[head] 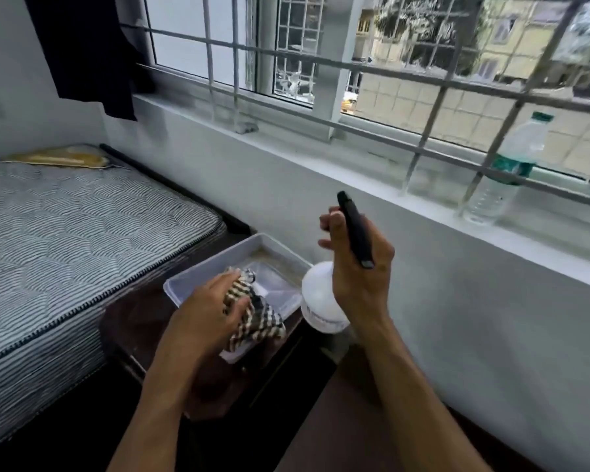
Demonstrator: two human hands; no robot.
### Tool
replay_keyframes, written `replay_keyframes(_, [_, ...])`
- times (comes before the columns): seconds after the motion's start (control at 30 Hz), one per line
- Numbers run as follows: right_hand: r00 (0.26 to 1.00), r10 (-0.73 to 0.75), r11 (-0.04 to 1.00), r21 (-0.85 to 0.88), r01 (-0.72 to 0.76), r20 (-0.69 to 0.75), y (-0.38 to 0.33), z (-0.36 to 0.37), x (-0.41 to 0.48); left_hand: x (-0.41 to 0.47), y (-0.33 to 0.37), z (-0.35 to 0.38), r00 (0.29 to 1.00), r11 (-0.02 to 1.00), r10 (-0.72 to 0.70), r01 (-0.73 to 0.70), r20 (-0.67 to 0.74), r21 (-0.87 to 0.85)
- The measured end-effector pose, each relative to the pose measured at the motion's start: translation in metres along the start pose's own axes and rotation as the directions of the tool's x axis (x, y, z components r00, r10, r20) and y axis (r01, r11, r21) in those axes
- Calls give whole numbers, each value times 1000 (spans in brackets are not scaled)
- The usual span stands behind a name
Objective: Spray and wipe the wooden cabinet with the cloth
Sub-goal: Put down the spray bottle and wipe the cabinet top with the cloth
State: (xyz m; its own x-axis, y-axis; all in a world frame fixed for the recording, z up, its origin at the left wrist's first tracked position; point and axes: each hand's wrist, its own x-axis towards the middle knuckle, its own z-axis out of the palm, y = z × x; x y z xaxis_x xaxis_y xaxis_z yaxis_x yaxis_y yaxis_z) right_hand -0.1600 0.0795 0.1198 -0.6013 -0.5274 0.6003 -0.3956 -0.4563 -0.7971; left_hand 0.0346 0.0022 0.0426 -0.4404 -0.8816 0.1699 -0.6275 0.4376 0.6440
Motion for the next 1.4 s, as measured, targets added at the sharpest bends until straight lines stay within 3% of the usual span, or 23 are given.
replay_keyframes(0.23, [994, 95, 993, -60, -98, -60, 86, 94, 46, 31, -32, 6, 1000, 1000, -15, 15, 9, -2])
replay_keyframes(0.47, [948, 317, 930, -204, -306, 24, 120, 106, 30, 43, -53, 4, 996, 999, -39, 38, 86, 12])
replay_keyframes(0.53, [917, 396, 872, -334, -359, 48, 115, 102, 25, 44, -55, 3, 995, 998, -54, 53, 84, 18])
replay_keyframes(0.63, [897, 441, 681, -639, -358, -33, 100, 93, 2, 42, -60, 2, 994, 997, -67, 64, 90, 37])
replay_keyframes(0.73, [888, 454, 593, -721, -359, -69, 81, 90, -29, 43, -64, 2, 994, 997, -69, 67, 80, 28])
replay_keyframes(0.8, [845, 527, 591, -755, -283, 96, 81, 94, -45, 41, -66, 4, 996, 998, -68, 67, 58, 17])
replay_keyframes(0.9, [703, 545, 550, -827, 111, 457, 96, 103, -58, 36, -64, 1, 998, 997, -68, 68, 18, 27])
replay_keyframes(0.97, [608, 558, 561, -797, 225, 565, 101, 107, -58, 30, -59, -2, 998, 997, -55, 55, -18, 48])
replay_keyframes(1.0, [594, 532, 595, -766, 245, 603, 100, 109, -56, 26, -57, -4, 998, 997, -47, 49, -34, 52])
replay_keyframes(1.07, [608, 458, 668, -702, 247, 649, 98, 108, -53, 20, -52, -7, 998, 998, -28, 31, -55, 47])
replay_keyframes(1.17, [696, 388, 737, -657, 159, 604, 81, 90, -50, 8, -39, -8, 996, 998, 1, 4, -84, 59])
replay_keyframes(1.27, [798, 354, 821, -571, -16, 487, 58, 52, -47, -11, -15, 0, 991, 1000, 17, -13, -130, 26])
replay_keyframes(1.4, [896, 357, 894, -374, -247, 262, 31, -29, -51, -40, 30, 23, 953, 989, 141, -147, -268, 0])
